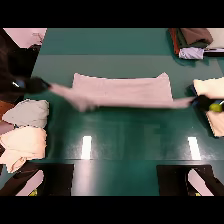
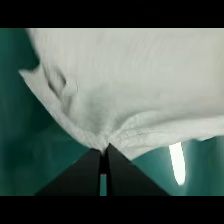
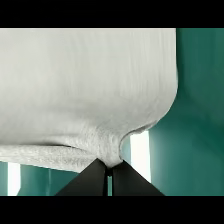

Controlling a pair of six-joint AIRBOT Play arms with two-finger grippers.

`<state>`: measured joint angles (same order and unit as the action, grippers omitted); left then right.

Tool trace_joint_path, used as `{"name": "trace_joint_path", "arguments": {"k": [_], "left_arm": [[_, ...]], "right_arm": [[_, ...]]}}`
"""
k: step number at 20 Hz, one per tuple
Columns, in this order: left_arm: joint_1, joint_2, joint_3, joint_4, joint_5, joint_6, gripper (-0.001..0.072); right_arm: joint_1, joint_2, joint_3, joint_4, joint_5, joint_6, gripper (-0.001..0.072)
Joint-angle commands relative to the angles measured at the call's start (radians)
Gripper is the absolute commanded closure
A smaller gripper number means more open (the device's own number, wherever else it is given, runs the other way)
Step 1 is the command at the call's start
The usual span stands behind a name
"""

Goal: Fold the shirts.

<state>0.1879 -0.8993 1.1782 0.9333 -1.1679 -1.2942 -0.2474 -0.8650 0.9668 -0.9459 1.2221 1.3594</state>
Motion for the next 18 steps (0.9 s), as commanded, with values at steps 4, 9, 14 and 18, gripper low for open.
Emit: {"name": "trace_joint_path", "arguments": {"k": [4, 9, 14, 18], "left_arm": [[0.001, 0.068, 0.694, -0.002, -0.003, -0.044, 0.0683], [0.001, 0.068, 1.035, -0.011, 0.040, -0.069, 0.0684], [0.001, 0.068, 0.990, -0.076, -0.005, -0.068, 0.0684], [0.001, 0.047, 0.634, -0.071, -0.090, -0.068, 0.0684]], "right_arm": [[0.000, 0.147, 0.560, -0.004, -0.116, 0.012, 0.0698], [0.000, 0.179, 0.790, -0.105, -0.088, 0.013, 0.0698], [-0.001, 0.065, 0.995, -0.155, 0.152, 0.019, 0.0699], [0.000, -0.149, 1.040, -0.153, 0.404, 0.082, 0.0699]]}}
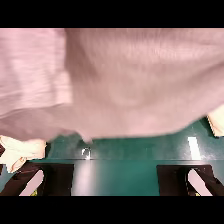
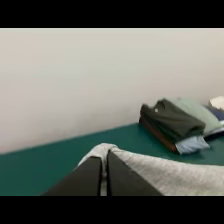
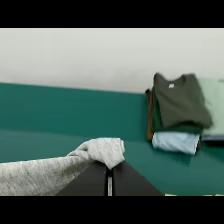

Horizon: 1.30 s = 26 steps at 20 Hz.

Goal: Fold the shirts.

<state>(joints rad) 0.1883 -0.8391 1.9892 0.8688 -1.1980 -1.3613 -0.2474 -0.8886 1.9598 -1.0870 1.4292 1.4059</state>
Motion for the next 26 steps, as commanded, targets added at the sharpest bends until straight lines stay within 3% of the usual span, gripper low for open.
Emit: {"name": "trace_joint_path", "arguments": {"k": [1, 4, 8, 10, 14, 18, 21, 23, 26], "left_arm": [[0.000, -0.033, -0.271, -0.006, -0.075, 0.000, 0.0684], [0.000, -0.128, -0.492, -0.009, -0.101, 0.007, 0.0684], [-0.027, -0.334, -0.633, 0.000, -0.074, 0.057, 0.0684], [-0.083, -0.457, -0.633, 0.012, 0.010, 0.093, 0.0683], [-0.162, -0.618, -0.631, 0.011, 0.325, 0.123, 0.0683], [-0.161, -0.655, -0.601, 0.006, 0.446, 0.148, 0.0683], [-0.159, -0.653, -0.589, 0.015, 0.390, 0.215, 0.0683], [-0.156, -0.654, -0.592, 0.065, 0.277, 0.218, 0.0683], [-0.156, -0.654, -0.654, 0.156, 0.189, 0.216, 0.0684]], "right_arm": [[0.000, -0.187, 0.029, -0.004, 0.247, 0.040, 0.0699], [0.002, -0.335, -0.111, -0.006, 0.285, 0.053, 0.0699], [0.009, -0.504, -0.328, -0.007, 0.222, 0.052, 0.0699], [0.036, -0.576, -0.390, -0.007, 0.127, 0.051, 0.0699], [0.100, -0.689, -0.407, -0.007, -0.124, 0.051, 0.0699], [0.132, -0.717, -0.407, -0.008, -0.326, 0.049, 0.0699], [0.137, -0.716, -0.407, -0.011, -0.322, 0.005, 0.0699], [0.142, -0.711, -0.428, -0.044, -0.246, -0.002, 0.0699], [0.168, -0.655, -0.577, -0.114, -0.259, -0.001, 0.0699]]}}
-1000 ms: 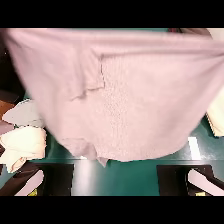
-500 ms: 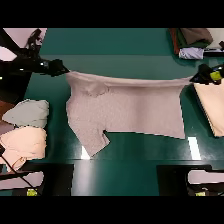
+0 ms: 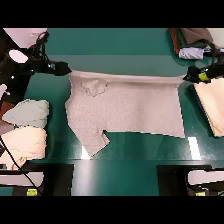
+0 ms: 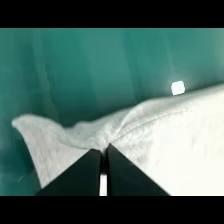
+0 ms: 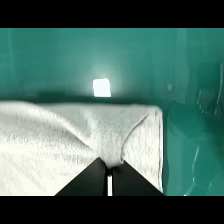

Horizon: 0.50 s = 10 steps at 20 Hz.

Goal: Fold the shirts.

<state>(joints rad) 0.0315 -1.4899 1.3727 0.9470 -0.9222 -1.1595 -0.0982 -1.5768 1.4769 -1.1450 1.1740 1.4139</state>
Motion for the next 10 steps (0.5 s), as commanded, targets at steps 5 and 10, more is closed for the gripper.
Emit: {"name": "trace_joint_path", "arguments": {"k": [5, 10], "left_arm": [[0.000, -0.004, -0.167, 0.099, -0.012, 0.007, 0.0683], [0.000, -0.003, -0.170, 0.101, -0.049, -0.037, 0.0192]], "right_arm": [[0.052, 0.097, -0.287, -0.056, -0.108, -0.008, 0.0698], [0.047, 0.097, -0.303, -0.014, -0.086, 0.035, 0.0425]]}}
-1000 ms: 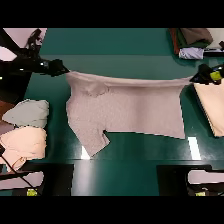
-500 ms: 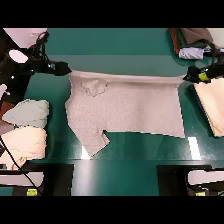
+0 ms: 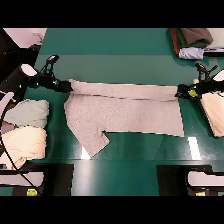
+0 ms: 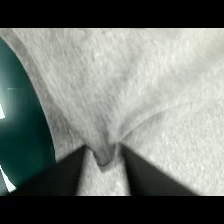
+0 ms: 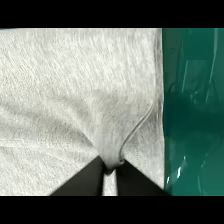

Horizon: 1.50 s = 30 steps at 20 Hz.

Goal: Fold the shirts.

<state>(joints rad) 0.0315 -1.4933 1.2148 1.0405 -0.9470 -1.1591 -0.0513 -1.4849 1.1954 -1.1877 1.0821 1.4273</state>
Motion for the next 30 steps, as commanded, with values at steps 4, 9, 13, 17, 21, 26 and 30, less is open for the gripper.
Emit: {"name": "trace_joint_path", "arguments": {"k": [4, 9, 13, 17, 21, 26, 30], "left_arm": [[0.056, 0.035, 0.003, 0.031, -0.221, -0.075, 0.0232], [0.112, 0.266, -0.231, 0.047, -0.336, -0.142, 0.0232], [0.112, 0.433, -0.524, 0.028, -0.290, -0.203, 0.0232], [0.112, 0.500, -0.696, -0.047, -0.288, -0.203, 0.0232], [0.112, 0.502, -0.782, -0.112, -0.257, -0.184, 0.0232], [0.112, 0.502, -0.810, -0.166, -0.183, -0.167, 0.0232], [0.092, 0.502, -0.810, -0.239, -0.100, -0.142, 0.0232]], "right_arm": [[-0.061, 0.033, 0.004, 0.104, 0.179, -0.009, 0.0327], [-0.154, 0.241, -0.144, 0.106, 0.233, -0.042, 0.0327], [-0.223, 0.334, -0.224, 0.116, 0.223, -0.045, 0.0327], [-0.239, 0.366, -0.230, 0.124, 0.219, -0.050, 0.0327], [-0.239, 0.366, -0.229, 0.124, 0.219, -0.050, 0.0327], [-0.239, 0.366, -0.229, 0.124, 0.219, -0.050, 0.0327], [-0.239, 0.366, -0.229, 0.124, 0.218, -0.049, 0.0327]]}}
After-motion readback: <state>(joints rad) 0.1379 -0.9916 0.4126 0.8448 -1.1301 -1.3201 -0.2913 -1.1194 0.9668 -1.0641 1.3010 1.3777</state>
